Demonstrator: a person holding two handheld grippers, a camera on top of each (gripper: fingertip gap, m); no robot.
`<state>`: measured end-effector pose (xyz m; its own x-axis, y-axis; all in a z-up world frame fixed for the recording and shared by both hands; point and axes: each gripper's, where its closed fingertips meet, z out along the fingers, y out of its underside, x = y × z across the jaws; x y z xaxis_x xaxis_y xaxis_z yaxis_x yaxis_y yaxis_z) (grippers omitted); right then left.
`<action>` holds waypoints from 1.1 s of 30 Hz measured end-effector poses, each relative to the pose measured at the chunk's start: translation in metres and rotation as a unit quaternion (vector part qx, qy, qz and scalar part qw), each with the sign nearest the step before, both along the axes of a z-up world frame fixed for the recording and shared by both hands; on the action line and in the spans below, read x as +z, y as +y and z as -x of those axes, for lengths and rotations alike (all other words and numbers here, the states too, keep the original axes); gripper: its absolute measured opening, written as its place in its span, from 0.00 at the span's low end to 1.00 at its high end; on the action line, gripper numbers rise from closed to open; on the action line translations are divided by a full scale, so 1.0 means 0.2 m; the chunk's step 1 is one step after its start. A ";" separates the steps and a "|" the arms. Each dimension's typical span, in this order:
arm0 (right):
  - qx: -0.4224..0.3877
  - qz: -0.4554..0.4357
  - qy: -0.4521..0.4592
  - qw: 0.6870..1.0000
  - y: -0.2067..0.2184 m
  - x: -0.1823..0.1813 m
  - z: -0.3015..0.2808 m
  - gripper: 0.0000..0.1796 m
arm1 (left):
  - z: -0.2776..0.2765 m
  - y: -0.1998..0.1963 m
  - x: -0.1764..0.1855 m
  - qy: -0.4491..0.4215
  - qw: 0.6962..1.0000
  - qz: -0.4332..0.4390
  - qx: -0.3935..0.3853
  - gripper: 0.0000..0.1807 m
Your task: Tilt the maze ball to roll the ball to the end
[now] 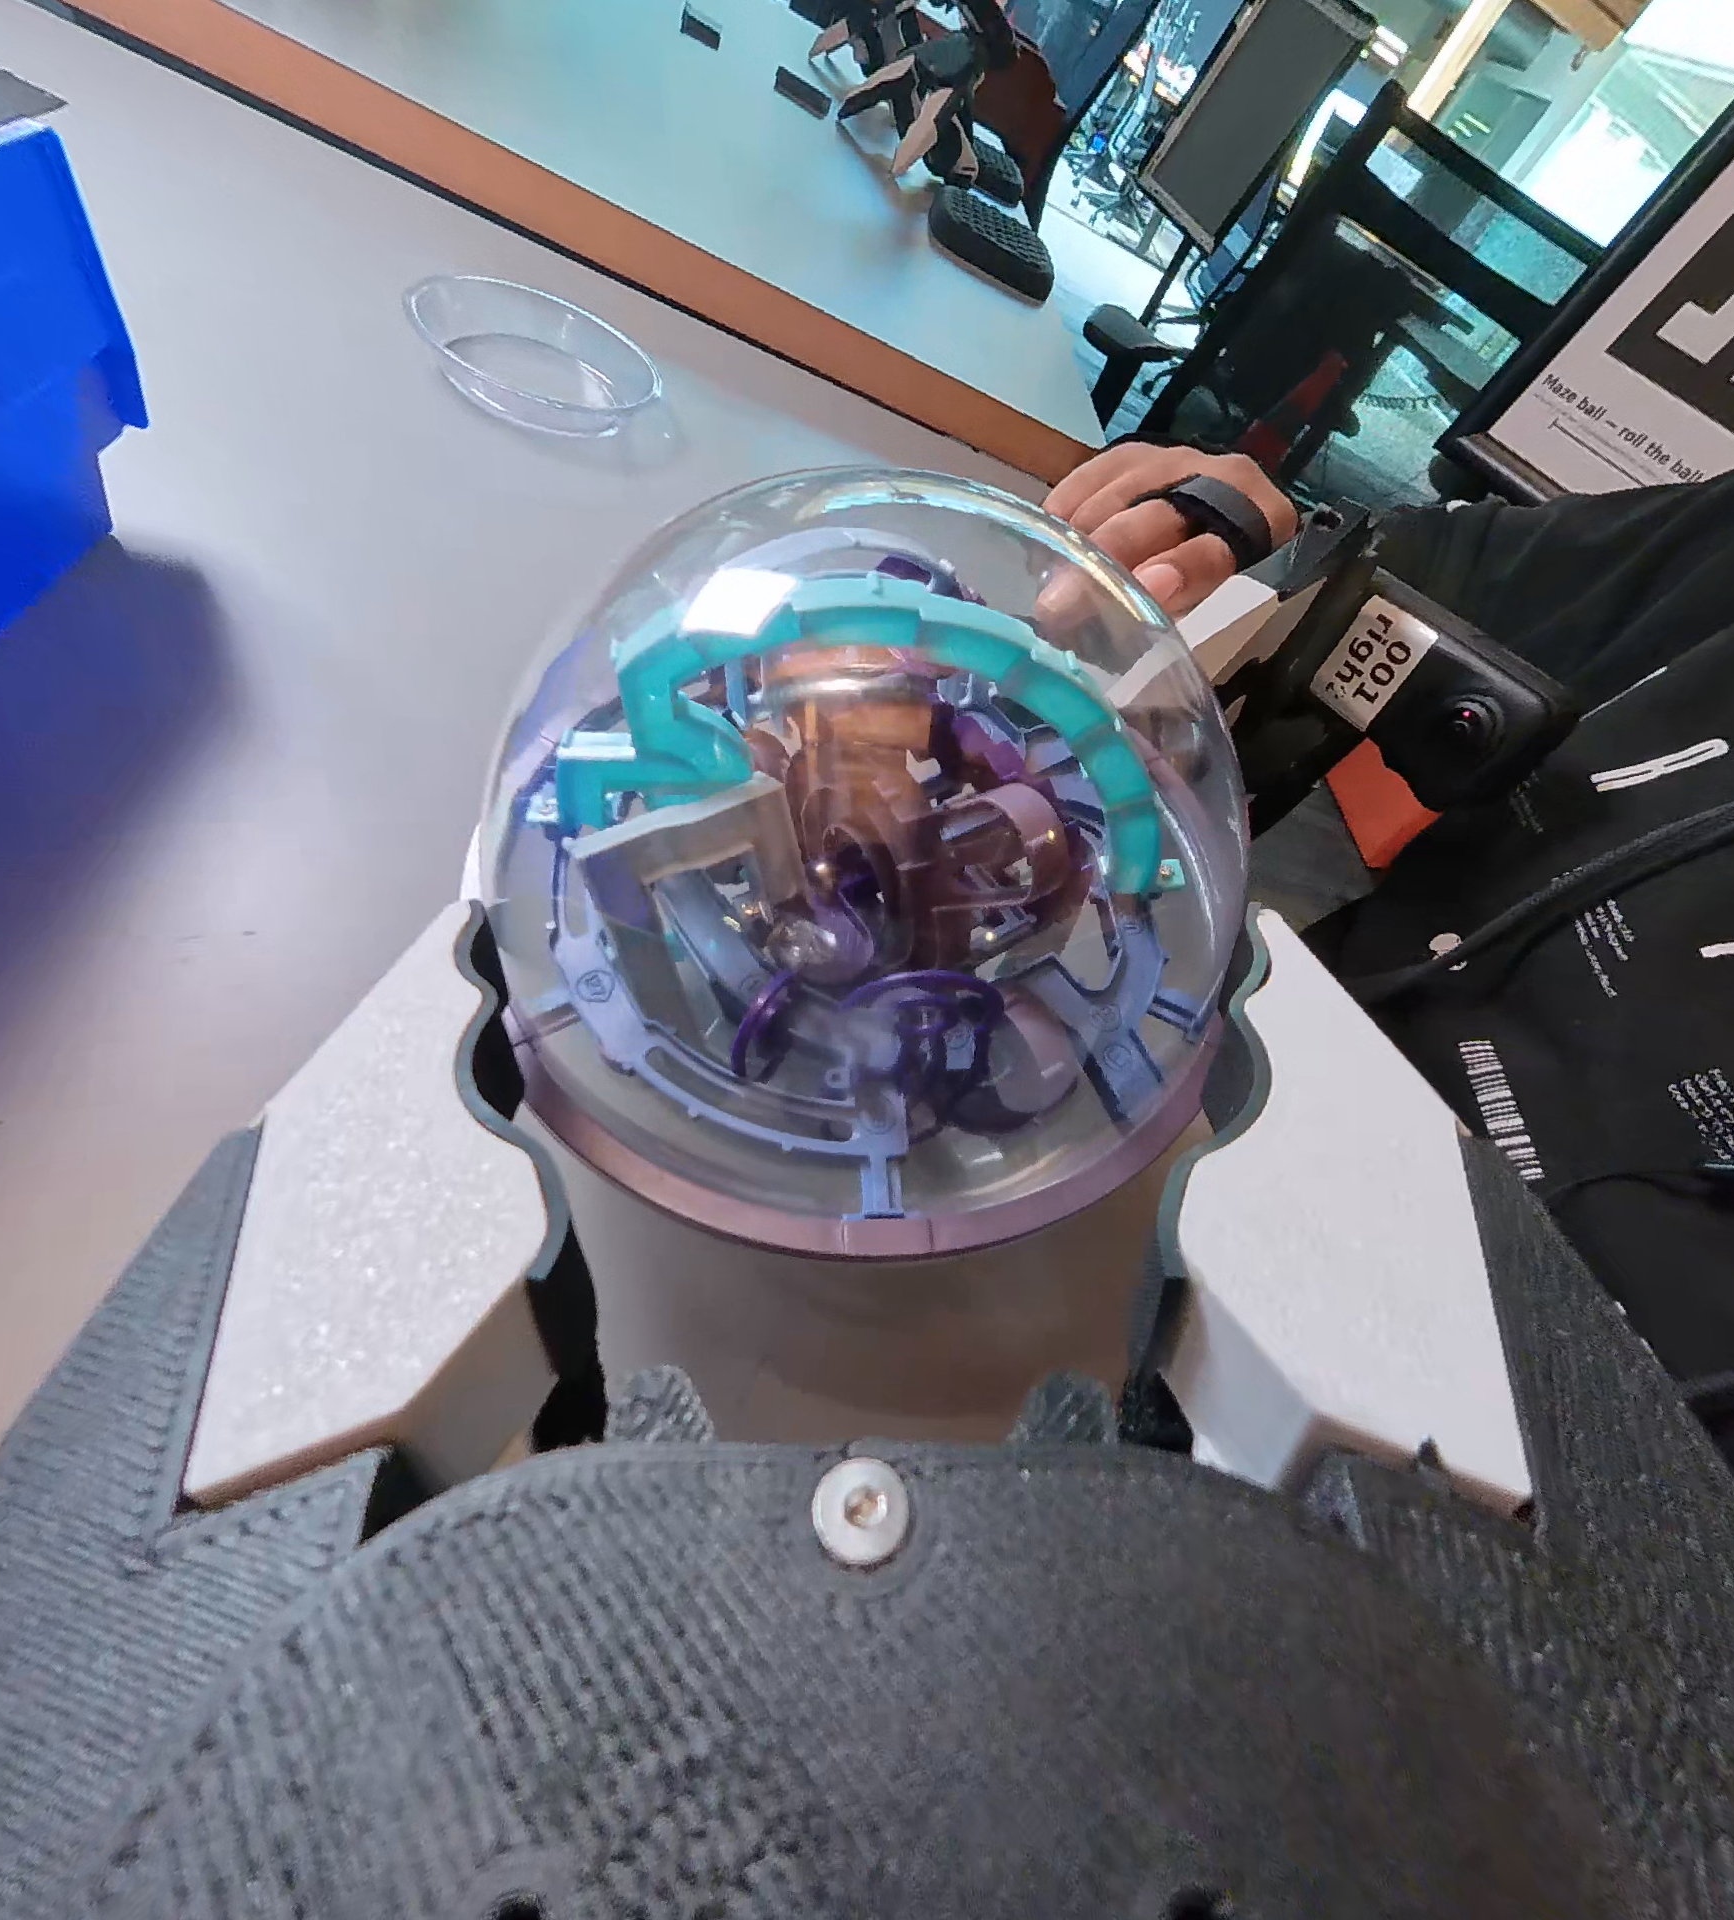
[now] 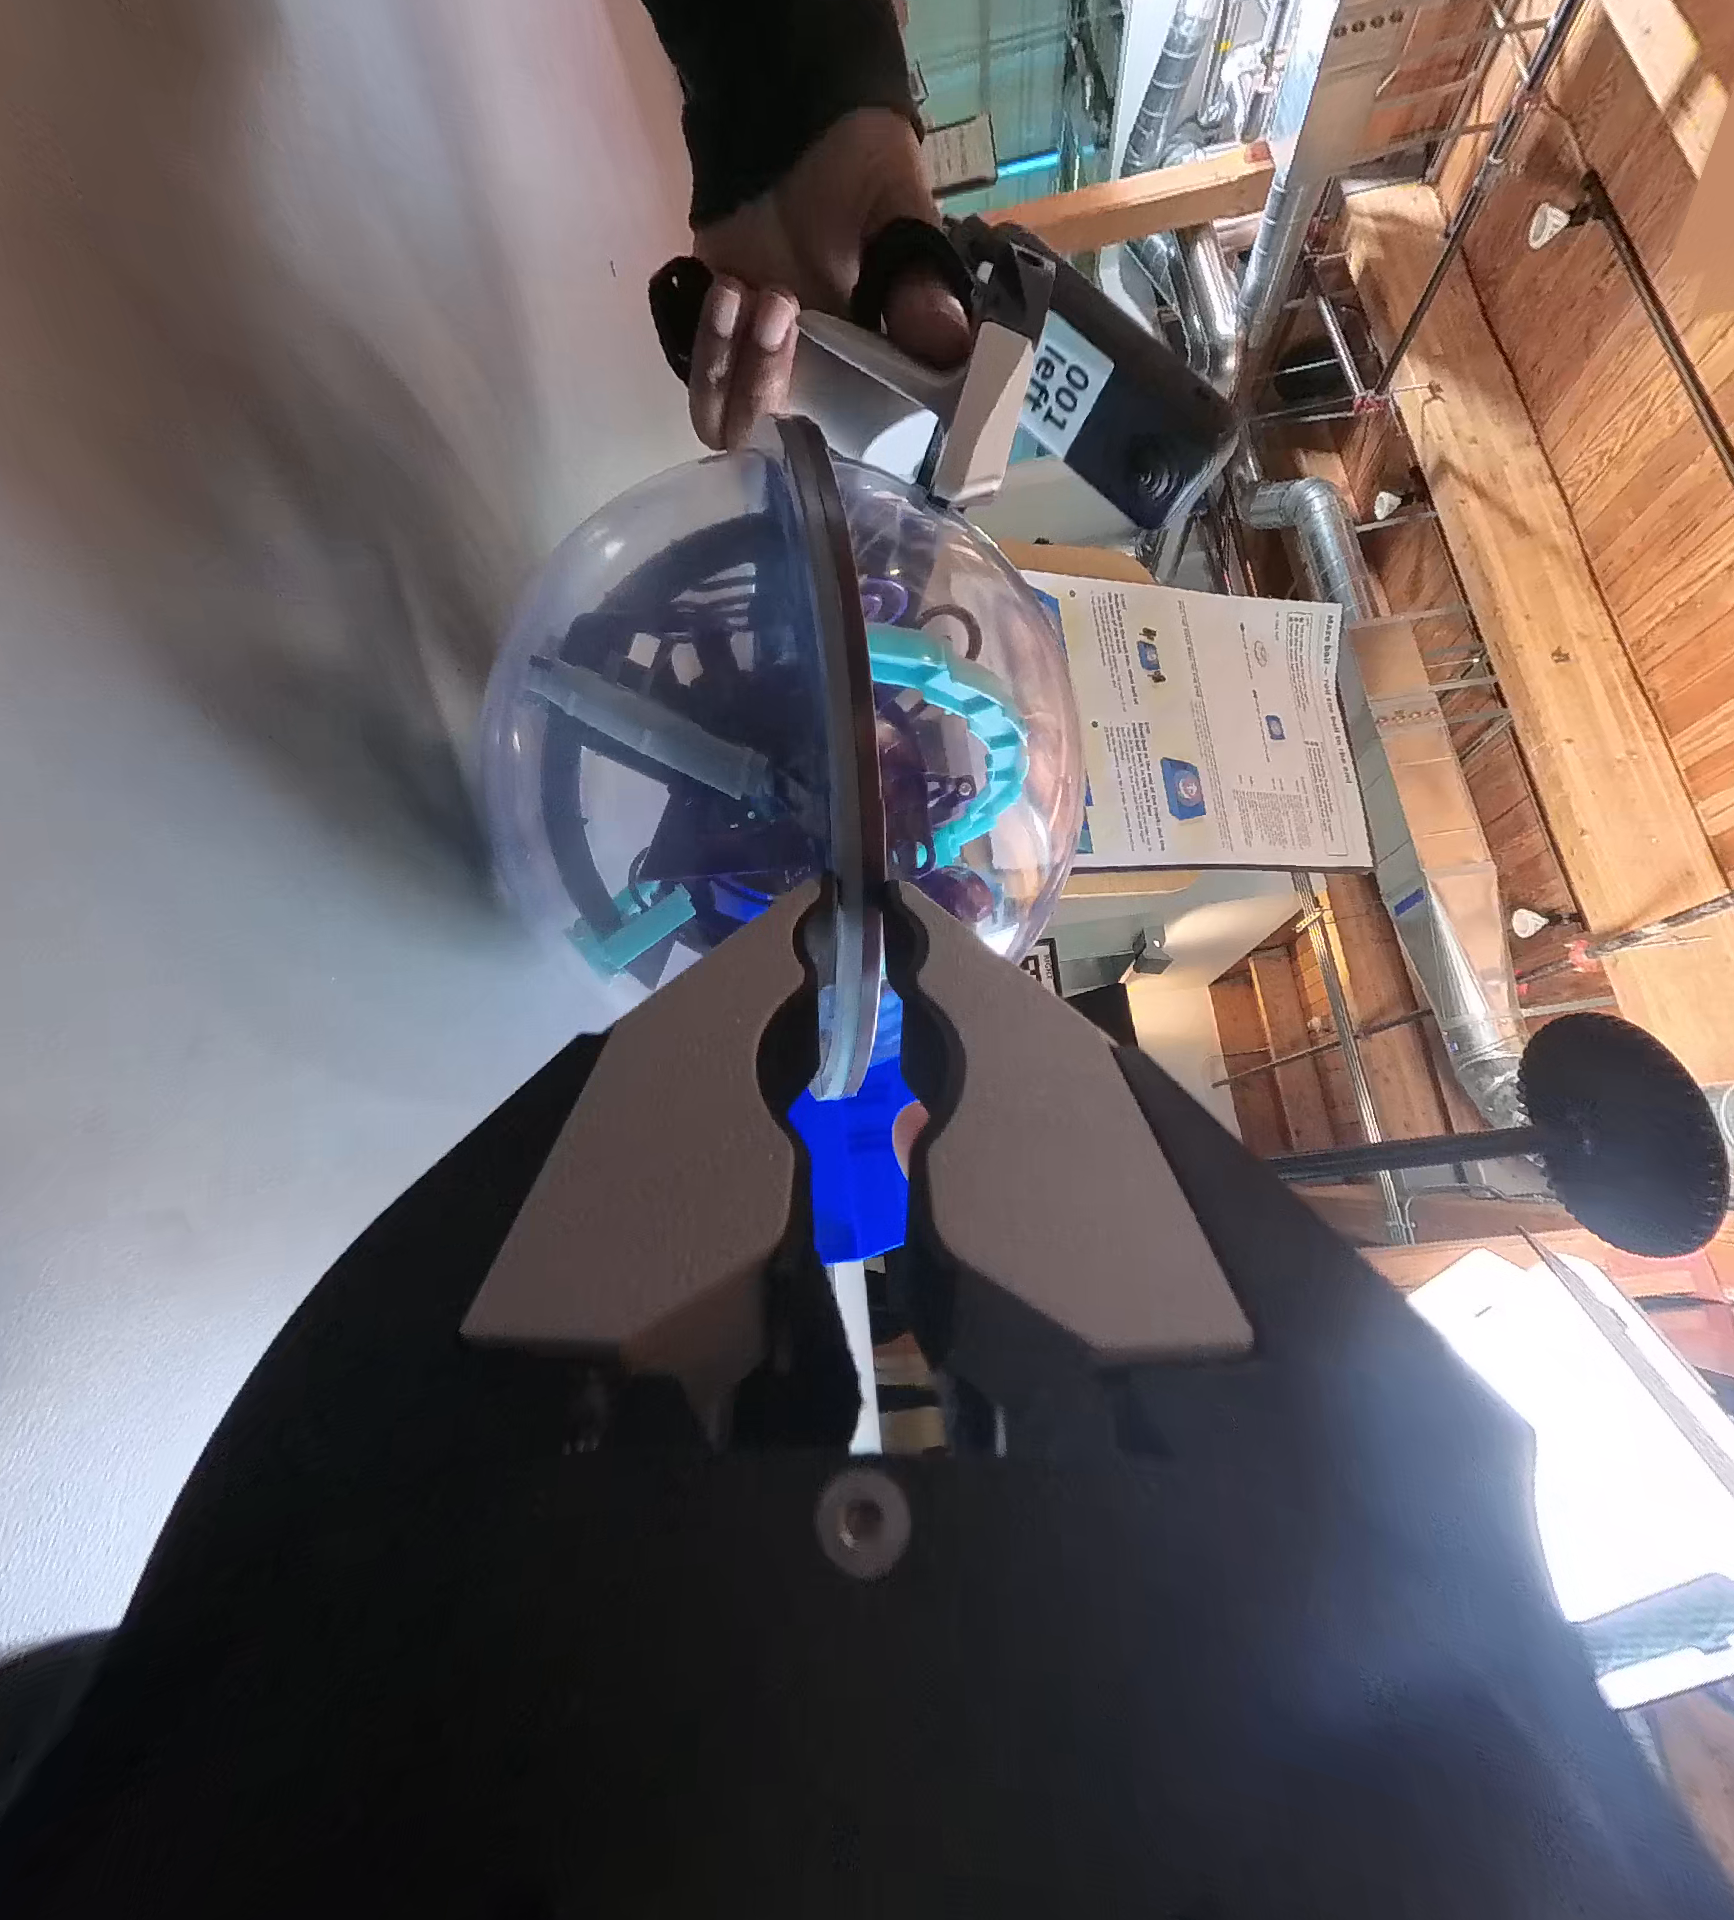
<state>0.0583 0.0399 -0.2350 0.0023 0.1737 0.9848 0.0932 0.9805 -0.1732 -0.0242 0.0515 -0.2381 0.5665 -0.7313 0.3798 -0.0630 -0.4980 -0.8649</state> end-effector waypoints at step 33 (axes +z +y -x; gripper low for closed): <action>-0.109 0.025 0.044 0.993 0.32 -0.02 -0.15 0.04 | 0.11 -0.06 -0.01 -0.126 0.991 0.021 0.025 0.56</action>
